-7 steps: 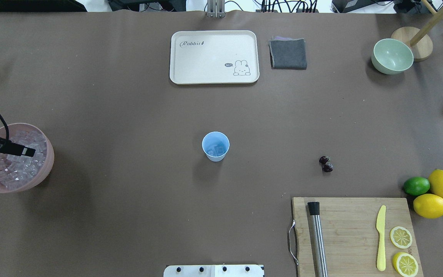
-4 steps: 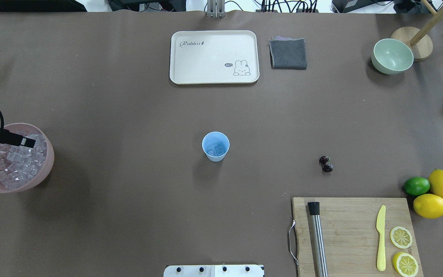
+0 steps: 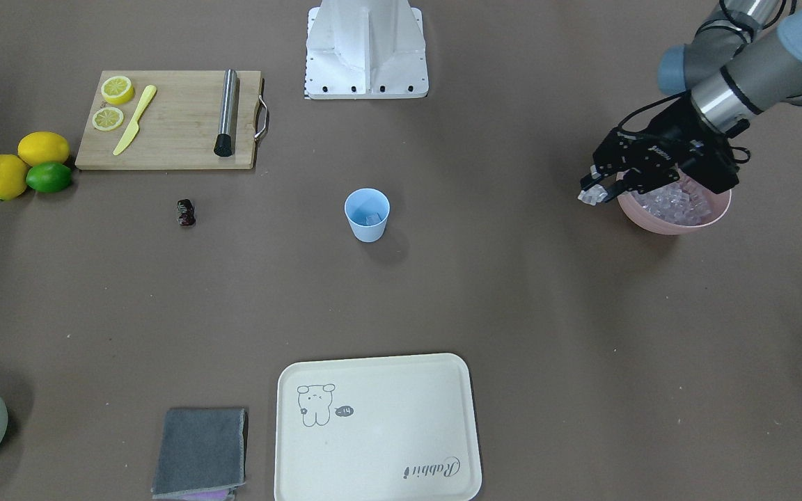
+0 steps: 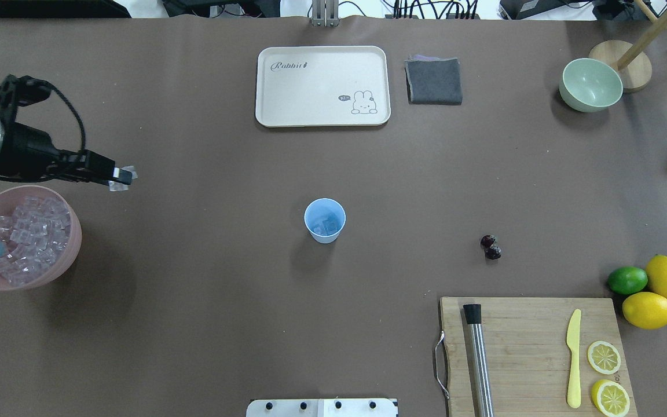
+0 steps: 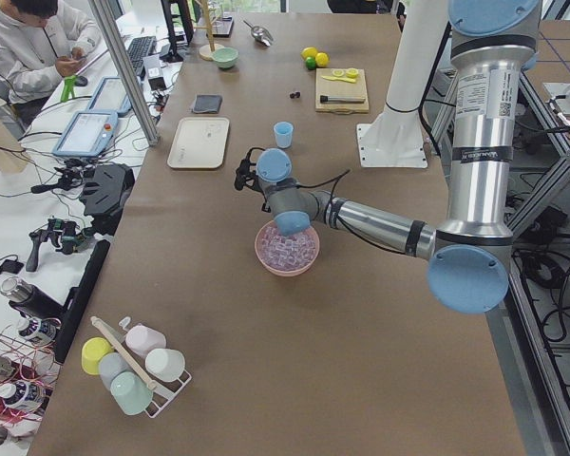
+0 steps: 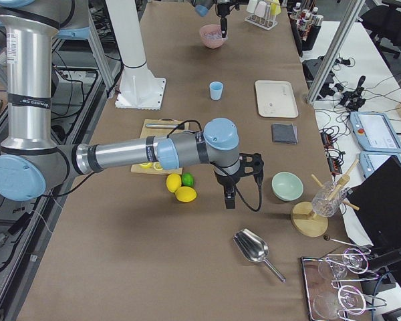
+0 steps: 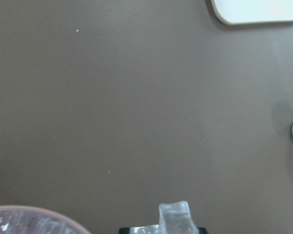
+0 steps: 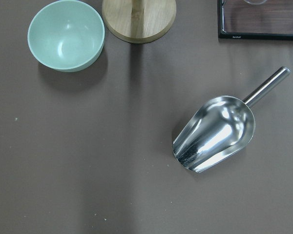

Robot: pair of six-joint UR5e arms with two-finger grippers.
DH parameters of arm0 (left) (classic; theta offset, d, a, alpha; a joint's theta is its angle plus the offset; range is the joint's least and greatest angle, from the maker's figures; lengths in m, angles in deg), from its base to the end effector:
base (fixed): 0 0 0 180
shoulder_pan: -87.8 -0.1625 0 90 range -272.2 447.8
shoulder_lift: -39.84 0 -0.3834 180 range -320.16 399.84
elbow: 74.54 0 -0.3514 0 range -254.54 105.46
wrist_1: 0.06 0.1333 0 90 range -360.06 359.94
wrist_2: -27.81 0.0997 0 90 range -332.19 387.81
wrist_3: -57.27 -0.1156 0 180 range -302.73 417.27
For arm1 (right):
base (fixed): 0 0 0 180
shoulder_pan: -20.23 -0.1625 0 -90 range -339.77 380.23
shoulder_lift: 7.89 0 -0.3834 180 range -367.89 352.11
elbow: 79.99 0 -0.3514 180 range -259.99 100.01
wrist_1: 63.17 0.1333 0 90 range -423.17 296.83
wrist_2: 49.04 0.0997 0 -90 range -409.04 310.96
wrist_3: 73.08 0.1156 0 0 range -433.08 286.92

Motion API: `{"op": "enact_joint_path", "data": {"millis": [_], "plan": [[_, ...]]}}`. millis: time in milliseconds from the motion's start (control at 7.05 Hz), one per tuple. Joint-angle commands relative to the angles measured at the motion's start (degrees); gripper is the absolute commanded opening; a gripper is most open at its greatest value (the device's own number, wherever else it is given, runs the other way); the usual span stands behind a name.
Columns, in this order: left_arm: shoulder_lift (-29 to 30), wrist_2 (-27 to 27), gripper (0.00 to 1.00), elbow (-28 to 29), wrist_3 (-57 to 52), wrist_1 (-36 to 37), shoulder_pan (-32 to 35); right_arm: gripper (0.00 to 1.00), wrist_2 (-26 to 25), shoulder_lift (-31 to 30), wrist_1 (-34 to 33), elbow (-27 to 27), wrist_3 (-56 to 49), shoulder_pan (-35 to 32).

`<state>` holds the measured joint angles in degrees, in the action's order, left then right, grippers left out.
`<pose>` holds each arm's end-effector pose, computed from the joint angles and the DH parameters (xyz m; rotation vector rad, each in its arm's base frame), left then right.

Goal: Put ice and cherries in cup
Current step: 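Carry the ice cube toward the light-blue cup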

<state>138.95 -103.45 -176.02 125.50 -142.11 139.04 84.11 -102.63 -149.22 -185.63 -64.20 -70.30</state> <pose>0.2700 -0.4274 0.3483 0.2193 1.3266 0.0217 0.0582 -0.4308 0.5341 0.1916 -0.7646 0.0581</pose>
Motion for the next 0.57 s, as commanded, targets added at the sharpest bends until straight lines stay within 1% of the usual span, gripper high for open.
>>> {"op": "enact_joint_path", "data": {"millis": [0, 142, 284, 426], "plan": [[9.6, 16.0, 0.0, 1.2, 12.4, 1.9, -13.1, 1.0, 0.0, 0.0, 0.0, 0.0, 0.0, 0.0], [14.2, 22.5, 0.0, 2.1, 14.8, 5.4, -17.4, 1.0, 0.0, 0.0, 0.0, 0.0, 0.0, 0.0], [18.2, 27.1, 0.0, 2.3, 16.9, 9.2, -20.7, 1.0, 0.0, 0.0, 0.0, 0.0, 0.0, 0.0], [21.4, 30.4, 0.0, 3.3, 18.5, 11.9, -22.6, 1.0, 0.0, 0.0, 0.0, 0.0, 0.0, 0.0]]}}
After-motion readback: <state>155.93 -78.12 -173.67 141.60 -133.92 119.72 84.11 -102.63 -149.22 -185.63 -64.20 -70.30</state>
